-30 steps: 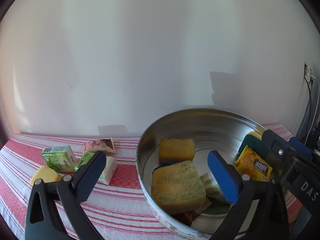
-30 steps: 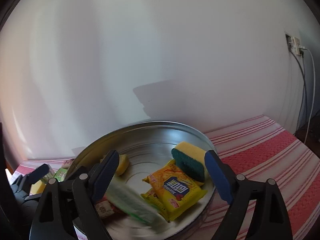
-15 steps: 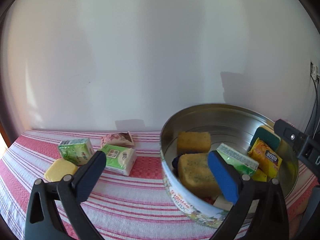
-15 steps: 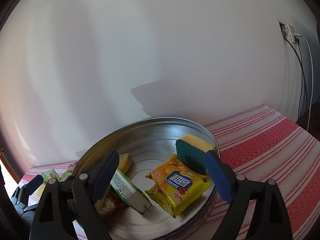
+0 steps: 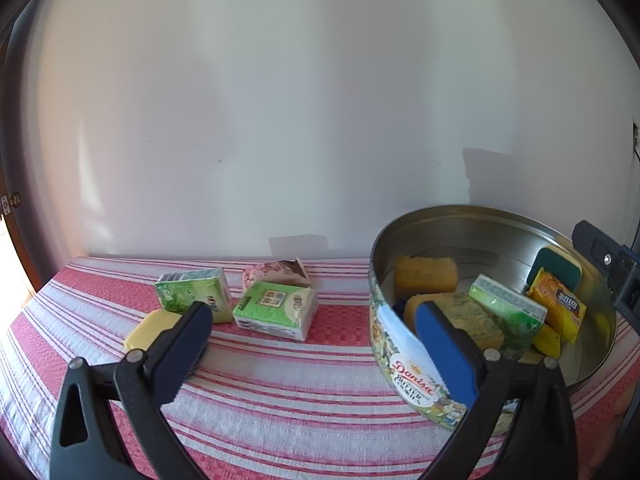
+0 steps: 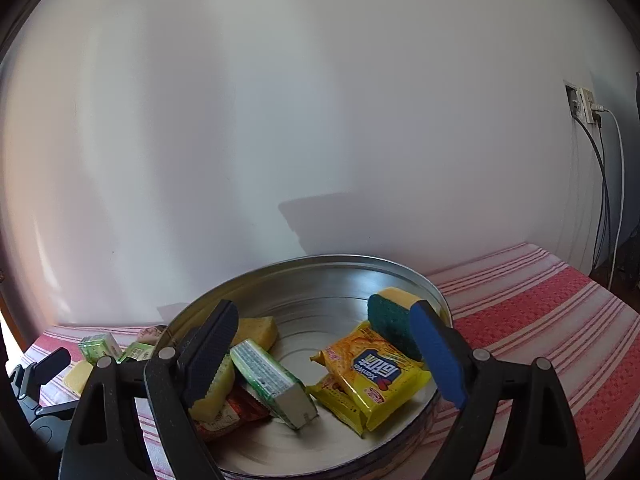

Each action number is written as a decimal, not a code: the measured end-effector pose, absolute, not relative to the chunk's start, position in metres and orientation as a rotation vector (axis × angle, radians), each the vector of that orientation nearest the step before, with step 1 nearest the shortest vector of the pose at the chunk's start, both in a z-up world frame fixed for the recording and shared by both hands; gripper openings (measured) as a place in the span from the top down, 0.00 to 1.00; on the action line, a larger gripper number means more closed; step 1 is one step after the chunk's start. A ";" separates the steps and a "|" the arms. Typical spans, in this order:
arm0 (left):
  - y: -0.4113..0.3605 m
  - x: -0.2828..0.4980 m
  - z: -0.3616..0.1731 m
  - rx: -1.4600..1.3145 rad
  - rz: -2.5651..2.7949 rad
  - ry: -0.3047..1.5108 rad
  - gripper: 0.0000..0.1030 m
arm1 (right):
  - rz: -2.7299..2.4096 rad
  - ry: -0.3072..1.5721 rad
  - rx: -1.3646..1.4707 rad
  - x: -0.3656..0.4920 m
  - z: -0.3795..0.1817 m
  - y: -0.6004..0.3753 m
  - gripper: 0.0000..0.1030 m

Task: Organize objects
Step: 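Withdraw both tools from the tin toward the remaining items, then grasp the yellow sponge with the left tool while the right tool grasps a green tissue packet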

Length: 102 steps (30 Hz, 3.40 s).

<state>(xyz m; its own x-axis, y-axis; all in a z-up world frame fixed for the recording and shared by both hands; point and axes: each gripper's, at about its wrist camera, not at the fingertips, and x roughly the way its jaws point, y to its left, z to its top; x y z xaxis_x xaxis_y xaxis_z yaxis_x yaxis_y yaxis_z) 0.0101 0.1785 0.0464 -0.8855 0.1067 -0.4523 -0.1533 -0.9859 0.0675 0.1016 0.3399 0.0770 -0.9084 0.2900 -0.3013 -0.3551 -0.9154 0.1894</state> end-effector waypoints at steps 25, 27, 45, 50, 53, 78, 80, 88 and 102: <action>0.106 0.018 0.041 -0.759 2.954 0.049 0.00 | 2.786 0.215 -0.324 0.113 0.077 0.308 0.14; 0.101 0.017 0.040 -0.766 2.955 0.033 0.00 | 2.782 0.220 -0.328 0.115 0.077 0.304 0.14; 0.038 0.007 0.032 -0.850 2.939 -0.046 0.00 | 2.840 0.249 -0.371 0.120 0.077 0.224 0.14; 0.013 -0.005 0.027 -0.900 2.937 -0.054 0.00 | 2.882 0.245 -0.438 0.101 0.075 0.196 0.14; 0.003 -0.016 0.023 -0.963 2.912 -0.081 0.00 | 2.908 0.259 -0.457 0.091 0.073 0.180 0.14; -0.012 -0.064 0.009 -1.111 2.852 -0.144 0.32 | 2.949 0.425 -0.695 0.069 0.056 0.174 0.14; -0.017 -0.056 0.021 -1.015 2.943 -0.095 0.32 | 2.952 0.413 -0.713 0.066 0.056 0.172 0.14; -0.028 -0.057 0.024 -0.978 3.011 -0.100 0.32 | 2.937 0.398 -0.904 0.013 0.044 0.151 0.14; -0.034 -0.068 0.013 -1.051 3.031 -0.093 0.32 | 2.670 0.516 -1.149 -0.078 0.016 0.166 0.15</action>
